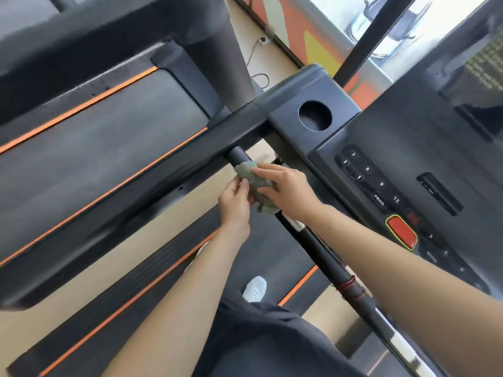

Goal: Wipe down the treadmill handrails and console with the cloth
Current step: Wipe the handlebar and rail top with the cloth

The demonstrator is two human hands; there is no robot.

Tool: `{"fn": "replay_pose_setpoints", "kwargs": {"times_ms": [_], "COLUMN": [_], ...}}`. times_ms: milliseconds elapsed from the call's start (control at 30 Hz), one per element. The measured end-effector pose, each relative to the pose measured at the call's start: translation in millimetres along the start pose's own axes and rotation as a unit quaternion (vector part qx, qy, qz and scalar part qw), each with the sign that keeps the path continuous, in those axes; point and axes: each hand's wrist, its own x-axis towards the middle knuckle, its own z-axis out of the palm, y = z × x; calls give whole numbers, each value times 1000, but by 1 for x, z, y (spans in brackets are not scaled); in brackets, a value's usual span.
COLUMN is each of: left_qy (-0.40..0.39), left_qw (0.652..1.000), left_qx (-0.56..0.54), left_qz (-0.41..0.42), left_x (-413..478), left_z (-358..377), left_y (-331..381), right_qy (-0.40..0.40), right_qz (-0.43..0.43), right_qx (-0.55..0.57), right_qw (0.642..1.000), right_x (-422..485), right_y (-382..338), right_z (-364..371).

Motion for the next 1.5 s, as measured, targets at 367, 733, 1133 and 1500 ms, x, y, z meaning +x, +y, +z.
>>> {"fn": "replay_pose_setpoints", "kwargs": {"times_ms": [367, 733, 1133, 1500], "left_qy": [-63, -115, -174, -195], "left_qw": [994, 975, 945, 837], "left_qx": [66, 159, 272, 506], "left_qz": [-59, -106, -44, 78], "left_x": [-68, -136, -126, -72], "left_z": [11, 27, -14, -97], "left_y": [-58, -114, -45, 67], "right_qy": [-77, -39, 137, 72], "right_qz": [38, 80, 258, 342], "right_qx": [-25, -55, -12, 612], "right_qw": [996, 995, 956, 709], "right_x": [-97, -208, -208, -104], "right_y": [43, 65, -16, -111], "right_z": [-28, -29, 1, 73]}}
